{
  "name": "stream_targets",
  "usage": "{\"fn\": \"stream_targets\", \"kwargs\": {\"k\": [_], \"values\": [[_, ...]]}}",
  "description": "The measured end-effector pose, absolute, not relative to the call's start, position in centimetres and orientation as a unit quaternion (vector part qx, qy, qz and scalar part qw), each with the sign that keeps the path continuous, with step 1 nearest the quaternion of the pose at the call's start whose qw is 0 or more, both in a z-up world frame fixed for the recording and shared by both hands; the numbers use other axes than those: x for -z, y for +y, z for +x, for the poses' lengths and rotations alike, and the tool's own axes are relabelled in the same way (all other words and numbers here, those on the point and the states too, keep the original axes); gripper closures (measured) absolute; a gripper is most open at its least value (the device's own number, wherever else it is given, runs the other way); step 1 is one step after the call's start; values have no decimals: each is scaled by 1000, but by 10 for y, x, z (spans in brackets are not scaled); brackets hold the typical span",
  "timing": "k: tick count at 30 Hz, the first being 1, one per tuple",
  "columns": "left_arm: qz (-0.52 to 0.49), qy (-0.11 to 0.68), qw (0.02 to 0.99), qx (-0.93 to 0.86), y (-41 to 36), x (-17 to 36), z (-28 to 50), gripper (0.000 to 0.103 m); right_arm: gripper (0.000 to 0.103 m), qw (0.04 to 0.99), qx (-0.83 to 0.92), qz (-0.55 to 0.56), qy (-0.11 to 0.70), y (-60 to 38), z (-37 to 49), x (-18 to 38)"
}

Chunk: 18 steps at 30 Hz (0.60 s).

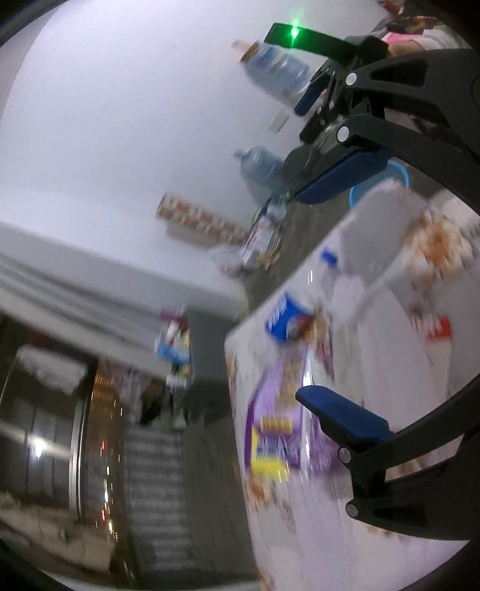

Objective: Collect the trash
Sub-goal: 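Move both tools back over the white tissues on the table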

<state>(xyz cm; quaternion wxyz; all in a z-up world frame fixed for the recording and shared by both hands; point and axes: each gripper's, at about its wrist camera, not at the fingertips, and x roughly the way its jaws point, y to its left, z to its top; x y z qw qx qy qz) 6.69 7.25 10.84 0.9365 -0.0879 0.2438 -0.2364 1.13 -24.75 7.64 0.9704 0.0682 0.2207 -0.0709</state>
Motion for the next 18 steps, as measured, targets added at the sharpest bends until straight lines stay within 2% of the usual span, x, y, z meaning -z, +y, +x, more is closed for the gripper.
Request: {"fn": "stream_targets", "kwargs": {"k": [4, 10, 18], "values": [[-103, 244, 948, 174, 128, -98, 59, 9, 6, 961, 13, 111, 253, -231, 27, -67], [-121, 264, 944, 154, 166, -74, 56, 9, 8, 941, -54, 144, 302, -198, 48, -48], [-122, 279, 937, 171, 173, -50, 63, 9, 25, 916, -108, 161, 350, -165, 73, -31]]}}
